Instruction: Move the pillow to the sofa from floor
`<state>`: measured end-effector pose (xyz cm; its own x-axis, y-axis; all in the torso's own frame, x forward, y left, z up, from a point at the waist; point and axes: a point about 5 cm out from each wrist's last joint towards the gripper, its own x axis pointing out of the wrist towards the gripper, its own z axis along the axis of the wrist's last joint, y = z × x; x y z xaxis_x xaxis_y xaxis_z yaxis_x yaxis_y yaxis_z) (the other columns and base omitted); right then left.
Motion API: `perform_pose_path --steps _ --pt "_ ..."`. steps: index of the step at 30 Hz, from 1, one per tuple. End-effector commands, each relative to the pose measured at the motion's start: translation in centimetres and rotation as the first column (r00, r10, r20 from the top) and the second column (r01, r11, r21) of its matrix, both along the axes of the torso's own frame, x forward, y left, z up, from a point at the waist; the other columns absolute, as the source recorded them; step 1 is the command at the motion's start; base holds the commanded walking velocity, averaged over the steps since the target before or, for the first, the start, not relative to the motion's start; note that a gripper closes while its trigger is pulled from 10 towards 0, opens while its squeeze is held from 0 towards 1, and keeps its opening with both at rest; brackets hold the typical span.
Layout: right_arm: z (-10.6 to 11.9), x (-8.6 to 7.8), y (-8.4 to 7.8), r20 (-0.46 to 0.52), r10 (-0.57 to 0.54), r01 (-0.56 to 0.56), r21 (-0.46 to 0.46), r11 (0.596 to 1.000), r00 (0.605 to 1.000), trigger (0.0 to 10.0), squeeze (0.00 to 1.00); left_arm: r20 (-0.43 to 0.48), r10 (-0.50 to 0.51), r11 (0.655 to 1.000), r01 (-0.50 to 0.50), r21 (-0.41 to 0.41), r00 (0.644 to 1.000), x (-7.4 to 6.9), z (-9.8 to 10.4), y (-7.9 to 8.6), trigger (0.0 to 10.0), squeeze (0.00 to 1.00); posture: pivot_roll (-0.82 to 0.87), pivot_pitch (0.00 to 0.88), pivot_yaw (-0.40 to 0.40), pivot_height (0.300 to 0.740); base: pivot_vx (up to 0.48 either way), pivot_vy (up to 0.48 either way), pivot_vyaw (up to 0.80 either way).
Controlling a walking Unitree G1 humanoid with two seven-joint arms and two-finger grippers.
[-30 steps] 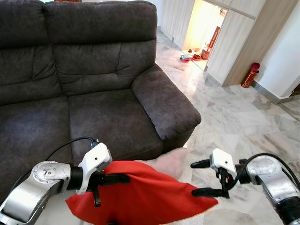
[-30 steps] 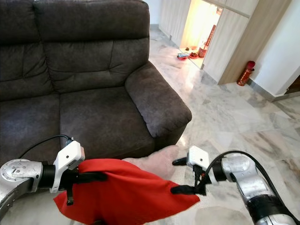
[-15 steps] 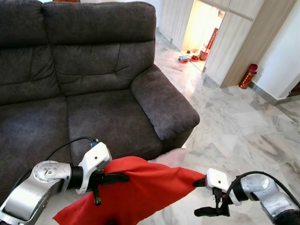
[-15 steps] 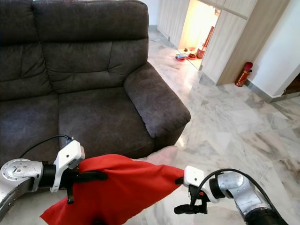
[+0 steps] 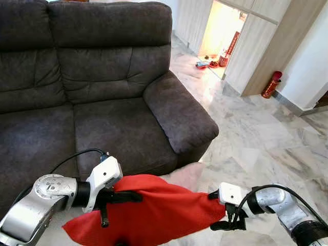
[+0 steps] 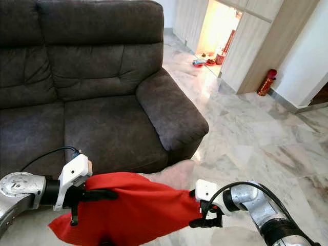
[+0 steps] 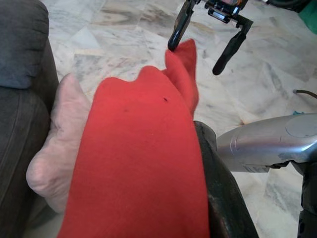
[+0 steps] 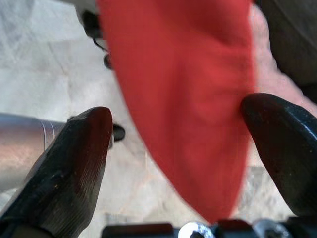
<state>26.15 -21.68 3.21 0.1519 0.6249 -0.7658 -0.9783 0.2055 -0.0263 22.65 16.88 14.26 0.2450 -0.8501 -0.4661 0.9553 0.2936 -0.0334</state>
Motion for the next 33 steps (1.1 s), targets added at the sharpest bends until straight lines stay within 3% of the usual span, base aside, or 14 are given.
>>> perform_pose_path --steps 1,10,13,22,28,33 --pt "0.0 0.1 -0.4 0.005 0.008 -0.008 -0.041 0.999 1.000 10.0 0.00 0.108 -0.075 0.995 0.082 -0.063 0.991 -0.2 2.6 -0.9 10.0 0.00 0.09 0.000 -0.141 0.740 0.000 0.000 0.00" --pt "0.8 1.8 -0.7 0.100 -0.106 0.108 -0.009 0.994 0.989 10.0 0.00 0.111 -0.074 0.994 0.082 -0.068 0.991 -0.2 2.7 -0.8 10.0 0.00 0.09 0.000 -0.137 0.740 0.000 0.000 0.00" --pt "0.4 1.1 -1.1 0.058 -0.072 0.075 -0.038 0.996 0.996 10.0 0.00 0.113 -0.075 0.994 0.084 -0.072 0.991 -0.1 2.7 -1.0 10.0 0.00 0.08 0.000 -0.138 0.740 0.000 0.000 0.00" --pt "-0.7 -1.1 -0.8 -0.104 0.015 -0.015 -0.006 1.000 0.995 10.0 0.00 0.108 -0.062 0.995 0.070 -0.069 0.992 0.0 2.5 -0.8 10.0 0.00 0.08 0.000 -0.138 0.740 0.000 0.000 0.00" --pt "-0.8 -1.1 -0.9 -0.096 0.010 -0.012 -0.015 1.000 0.995 10.0 0.00 0.108 -0.054 0.996 0.062 -0.068 0.993 0.1 2.4 -0.7 10.0 0.00 0.08 0.000 -0.139 0.740 0.000 0.000 0.00" --pt "-1.2 -0.9 -0.6 -0.035 -0.012 0.011 -0.038 0.999 0.999 10.0 0.00 0.115 -0.052 0.996 0.061 -0.072 0.992 0.2 2.5 -0.9 10.0 0.00 0.08 0.000 -0.139 0.740 0.000 0.000 0.00"
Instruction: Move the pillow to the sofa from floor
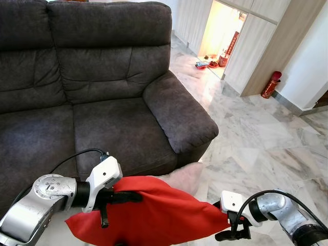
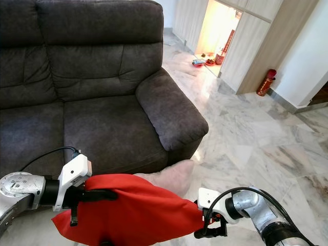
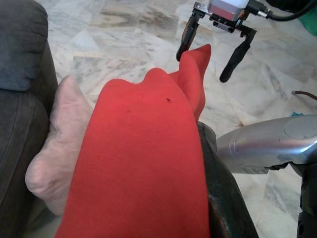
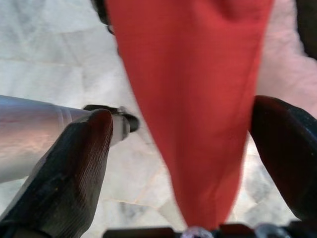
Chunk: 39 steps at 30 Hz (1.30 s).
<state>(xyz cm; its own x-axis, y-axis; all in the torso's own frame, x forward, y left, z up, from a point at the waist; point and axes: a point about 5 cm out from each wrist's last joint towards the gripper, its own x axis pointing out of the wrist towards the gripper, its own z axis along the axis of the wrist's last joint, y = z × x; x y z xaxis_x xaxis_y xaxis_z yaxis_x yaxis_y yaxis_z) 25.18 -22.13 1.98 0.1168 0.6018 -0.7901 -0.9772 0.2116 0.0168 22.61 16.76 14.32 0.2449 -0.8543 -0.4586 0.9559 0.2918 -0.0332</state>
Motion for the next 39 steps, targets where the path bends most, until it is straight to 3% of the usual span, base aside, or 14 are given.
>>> perform_pose_path --steps 1,4,14,27,28,29,39 --pt "-0.1 0.3 0.0 0.037 -0.029 0.029 -0.016 0.999 0.999 10.0 0.00 0.113 -0.050 0.996 0.058 -0.066 0.992 0.2 2.4 -0.8 10.0 0.00 0.09 0.000 -0.140 0.740 0.000 0.000 0.00" --pt "-0.5 0.7 0.2 0.079 -0.078 0.081 -0.038 0.996 0.994 10.0 0.00 0.115 -0.050 0.996 0.058 -0.068 0.992 0.2 2.5 -0.8 10.0 0.00 0.08 0.000 -0.138 0.740 0.000 0.000 0.00" --pt "-2.1 -0.7 1.1 0.010 -0.067 0.067 -0.037 0.997 0.998 10.0 0.00 0.120 -0.053 0.995 0.063 -0.079 0.991 0.3 2.6 -1.1 10.0 0.00 0.09 0.000 -0.139 0.740 0.000 0.000 0.00" --pt "-3.9 -1.2 2.4 0.040 -0.170 0.171 -0.038 0.984 0.985 10.0 0.00 0.128 -0.045 0.994 0.057 -0.088 0.991 0.5 2.7 -1.2 10.0 0.00 0.09 0.000 -0.135 0.740 0.000 0.000 0.00" --pt "-4.0 -1.3 2.5 0.046 -0.183 0.184 -0.036 0.982 0.982 4.2 0.00 0.129 -0.044 0.995 0.056 -0.089 0.991 0.5 2.8 -1.2 10.0 0.00 0.09 0.000 -0.135 0.740 0.000 0.000 0.00" --pt "-4.2 -1.3 2.6 0.052 -0.206 0.208 -0.032 0.978 0.977 0.0 0.00 0.131 -0.041 0.994 0.054 -0.090 0.990 0.5 2.8 -1.2 10.0 0.00 0.09 0.000 -0.135 0.740 0.000 0.000 0.00" --pt "-4.4 -1.1 2.7 0.092 -0.266 0.269 -0.021 0.963 0.960 0.0 0.00 0.135 -0.037 0.994 0.050 -0.093 0.990 0.7 2.8 -1.2 10.0 0.00 0.09 0.000 -0.132 0.740 0.000 0.000 0.00"
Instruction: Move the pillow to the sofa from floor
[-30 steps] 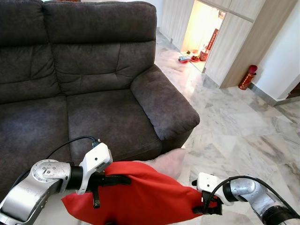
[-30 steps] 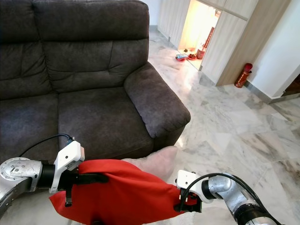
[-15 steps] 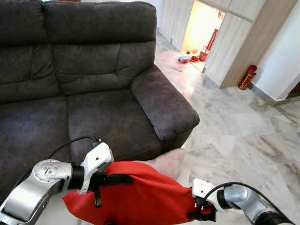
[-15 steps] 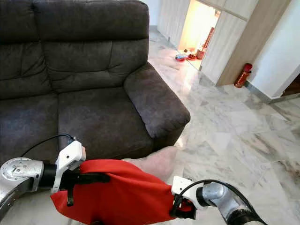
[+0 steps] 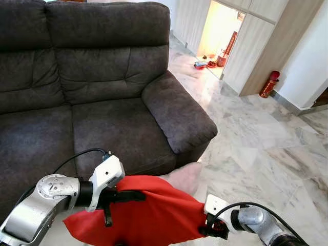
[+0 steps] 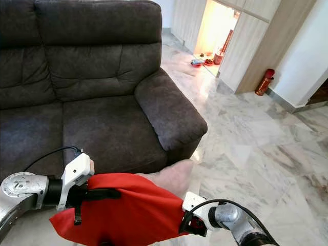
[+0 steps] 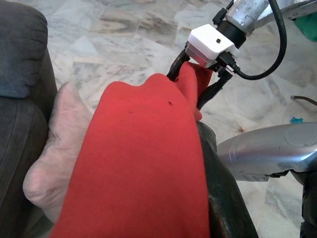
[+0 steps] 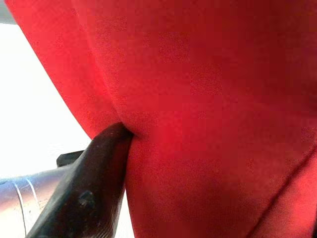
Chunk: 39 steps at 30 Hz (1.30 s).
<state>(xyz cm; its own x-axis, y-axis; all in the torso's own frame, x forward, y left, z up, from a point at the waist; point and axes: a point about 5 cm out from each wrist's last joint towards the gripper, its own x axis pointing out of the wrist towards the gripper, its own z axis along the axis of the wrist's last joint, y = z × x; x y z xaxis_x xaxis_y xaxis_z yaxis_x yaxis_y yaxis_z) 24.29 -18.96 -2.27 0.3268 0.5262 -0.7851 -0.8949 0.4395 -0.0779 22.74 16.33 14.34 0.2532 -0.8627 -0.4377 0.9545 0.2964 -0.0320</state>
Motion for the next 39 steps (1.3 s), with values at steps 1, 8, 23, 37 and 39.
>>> perform_pose_path --steps 1,8,23,37,39 --pt "-0.2 -0.2 -0.4 -0.001 -0.027 0.027 -0.004 1.000 1.000 0.0 0.00 0.128 -0.044 0.996 0.053 -0.070 0.991 0.6 2.8 -0.8 10.0 0.00 0.09 0.000 -0.133 0.740 0.000 0.000 0.00" --pt "0.2 0.3 -0.5 0.035 -0.050 0.050 -0.002 0.999 0.998 0.0 0.00 0.129 -0.040 0.996 0.050 -0.071 0.991 0.6 2.8 -0.8 10.0 0.00 0.08 0.000 -0.133 0.740 0.000 0.000 0.00" --pt "1.2 1.7 -0.1 0.118 -0.147 0.138 0.082 0.987 0.982 0.0 0.00 0.127 -0.037 0.997 0.046 -0.069 0.991 0.7 2.6 -0.8 10.0 0.00 0.08 0.000 -0.130 0.740 0.000 0.000 0.00" --pt "2.1 2.5 -0.6 0.169 -0.248 0.224 0.147 0.963 0.954 0.0 0.00 0.136 -0.008 0.999 0.014 -0.044 0.991 1.1 2.0 -0.7 10.0 0.00 0.08 0.000 -0.129 0.740 0.000 0.000 0.00" --pt "2.4 2.8 -0.8 0.180 -0.271 0.242 0.168 0.956 0.946 0.0 0.00 0.163 0.035 0.999 -0.029 -0.040 0.986 1.6 1.9 -0.7 10.0 0.00 0.08 0.000 -0.129 0.740 0.000 0.000 0.00"
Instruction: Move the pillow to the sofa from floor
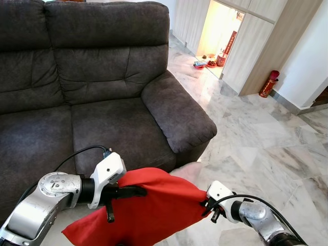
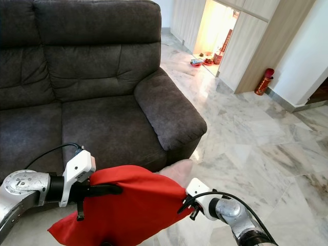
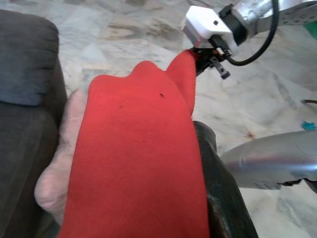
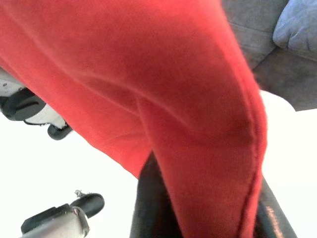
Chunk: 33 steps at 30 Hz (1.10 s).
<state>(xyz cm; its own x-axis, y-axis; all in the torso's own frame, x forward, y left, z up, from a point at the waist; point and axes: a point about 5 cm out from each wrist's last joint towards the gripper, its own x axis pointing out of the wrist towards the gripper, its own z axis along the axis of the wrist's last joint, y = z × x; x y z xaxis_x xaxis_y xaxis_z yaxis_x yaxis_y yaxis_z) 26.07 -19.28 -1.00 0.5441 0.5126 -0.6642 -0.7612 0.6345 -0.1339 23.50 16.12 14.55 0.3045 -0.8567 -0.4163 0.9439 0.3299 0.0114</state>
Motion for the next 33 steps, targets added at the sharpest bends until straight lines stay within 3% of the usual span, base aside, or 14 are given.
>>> perform_pose_path --steps 1,5,7,8,9,11,12,13,14,16,22,23,29,33 --pt "1.4 1.2 -0.6 0.071 -0.064 0.061 0.047 0.997 0.995 0.0 0.00 0.137 0.031 0.999 -0.027 -0.030 0.990 1.3 1.7 -0.4 10.0 0.00 0.08 0.000 -0.129 0.740 0.000 0.000 0.00" --pt "2.2 2.0 -1.0 0.136 -0.156 0.146 0.081 0.986 0.978 0.0 0.00 0.259 0.200 0.980 -0.198 -0.036 0.945 3.3 1.8 0.2 10.0 0.00 0.08 0.000 -0.129 0.740 0.000 0.000 0.00" --pt "3.1 2.9 -1.3 0.194 -0.287 0.260 0.153 0.953 0.938 0.0 0.00 0.361 0.379 0.922 -0.383 -0.064 0.852 5.2 1.8 1.0 10.0 0.00 0.07 0.000 -0.126 0.740 0.000 0.000 0.00" --pt "3.1 2.9 -1.3 0.194 -0.287 0.260 0.153 0.953 0.938 0.0 0.00 0.361 0.379 0.922 -0.383 -0.064 0.852 5.2 1.8 1.0 10.0 0.00 0.07 0.000 -0.126 0.740 0.000 0.000 0.00" --pt "3.6 3.3 -1.3 0.227 -0.363 0.321 0.202 0.925 0.904 6.9 0.00 0.362 0.504 0.860 -0.492 -0.133 0.784 6.0 1.7 1.3 10.0 0.00 0.07 0.000 -0.126 0.740 0.000 0.000 0.00" --pt "3.8 3.3 -1.3 0.238 -0.383 0.335 0.220 0.916 0.893 6.9 0.00 0.348 0.542 0.838 -0.522 -0.158 0.765 6.2 1.6 1.4 10.0 0.00 0.07 0.000 -0.126 0.740 0.000 0.000 0.00" --pt "4.0 3.4 -1.3 0.251 -0.410 0.353 0.241 0.904 0.877 10.0 0.00 0.358 0.590 0.804 -0.566 -0.180 0.724 6.5 1.6 1.5 10.0 0.00 0.07 0.000 -0.125 0.740 0.000 0.000 0.00" --pt "4.2 3.3 -1.1 0.256 -0.440 0.370 0.278 0.887 0.861 10.0 0.00 0.344 0.644 0.762 -0.612 -0.210 0.684 6.7 1.4 1.7 10.0 0.00 0.07 0.000 -0.123 0.740 0.000 0.000 0.00" --pt "4.6 3.2 -0.8 0.267 -0.480 0.390 0.327 0.861 0.836 10.0 0.00 0.347 0.716 0.693 -0.679 -0.243 0.606 7.0 1.0 1.8 10.0 0.00 0.07 0.000 -0.121 0.740 0.000 0.000 0.00" --pt "4.9 3.1 -0.5 0.284 -0.493 0.390 0.349 0.852 0.822 10.0 0.00 0.352 0.751 0.651 -0.716 -0.253 0.558 7.2 0.7 1.9 10.0 0.00 0.07 0.000 -0.121 0.740 0.000 0.000 0.00" --pt "6.0 3.2 -0.4 0.321 -0.657 0.503 0.446 0.740 0.682 10.0 0.00 0.366 0.847 0.503 -0.804 -0.317 0.386 7.5 -0.3 1.7 10.0 0.00 0.06 0.000 -0.114 0.740 0.000 0.000 0.00" --pt "6.2 3.2 -0.2 0.315 -0.705 0.542 0.469 0.697 0.635 10.0 0.00 0.364 0.865 0.467 -0.818 -0.336 0.345 7.4 -0.5 1.7 10.0 0.00 0.06 0.000 -0.113 0.740 0.000 0.000 0.00" --pt "6.9 3.1 1.0 0.277 -0.769 0.563 0.548 0.619 0.576 10.0 0.00 0.341 0.889 0.428 -0.816 -0.388 0.305 7.3 -1.0 1.1 10.0 0.00 0.06 0.000 -0.111 0.740 0.000 0.000 0.00" --pt "7.2 3.2 1.3 0.280 -0.770 0.563 0.548 0.619 0.574 10.0 0.00 0.339 0.869 0.477 -0.797 -0.372 0.362 7.1 -1.8 0.1 10.0 0.00 0.06 0.000 -0.110 0.740 0.000 0.000 0.00"
